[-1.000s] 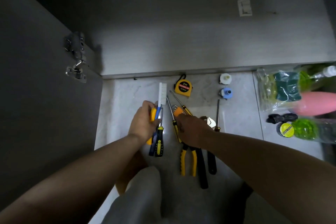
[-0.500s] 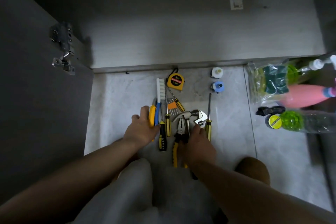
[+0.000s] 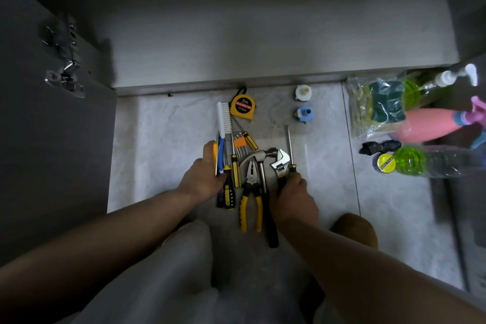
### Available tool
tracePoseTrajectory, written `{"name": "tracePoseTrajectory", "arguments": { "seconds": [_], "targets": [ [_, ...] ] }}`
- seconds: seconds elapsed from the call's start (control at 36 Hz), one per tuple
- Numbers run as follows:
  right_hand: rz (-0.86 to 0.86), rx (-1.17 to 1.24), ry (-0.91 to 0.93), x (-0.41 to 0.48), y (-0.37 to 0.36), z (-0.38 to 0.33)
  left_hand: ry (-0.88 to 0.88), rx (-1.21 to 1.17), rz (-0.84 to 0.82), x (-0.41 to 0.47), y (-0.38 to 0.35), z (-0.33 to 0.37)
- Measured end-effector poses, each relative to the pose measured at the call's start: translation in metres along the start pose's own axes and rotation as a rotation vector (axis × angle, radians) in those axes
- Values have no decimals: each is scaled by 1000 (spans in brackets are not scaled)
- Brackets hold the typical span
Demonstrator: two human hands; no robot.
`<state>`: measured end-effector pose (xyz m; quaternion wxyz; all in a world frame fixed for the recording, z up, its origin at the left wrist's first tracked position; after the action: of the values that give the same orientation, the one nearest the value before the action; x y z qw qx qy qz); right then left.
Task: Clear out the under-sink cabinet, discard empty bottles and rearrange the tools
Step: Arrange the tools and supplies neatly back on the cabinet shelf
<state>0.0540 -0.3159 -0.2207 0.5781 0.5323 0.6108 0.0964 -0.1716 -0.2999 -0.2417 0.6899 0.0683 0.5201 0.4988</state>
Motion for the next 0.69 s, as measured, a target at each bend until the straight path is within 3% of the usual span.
{"name": "tracePoseTrajectory", "arguments": {
  "seconds": [0.25,0.44,0.69],
  "targets": [
    [13,-18,261,6,-3,-13,-25,46,25,0,1,1],
    [-140,4,119,28,-10,-26,-44,51,36,-1,3,1],
    [-291,24,169,41,-1,-32,-51,47,22,0,4,1]
  ]
}}
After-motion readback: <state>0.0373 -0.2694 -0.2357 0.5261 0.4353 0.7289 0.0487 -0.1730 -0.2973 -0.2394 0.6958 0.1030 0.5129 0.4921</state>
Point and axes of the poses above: each hand's wrist, its own x-axis towards the middle knuckle, its own y-axis out of the back of the hand, z = x × y, the point moved 2 cm from there along x, towards the middle knuckle, and after that the axes turned 12 degrees about x, right-handed, at the moved point
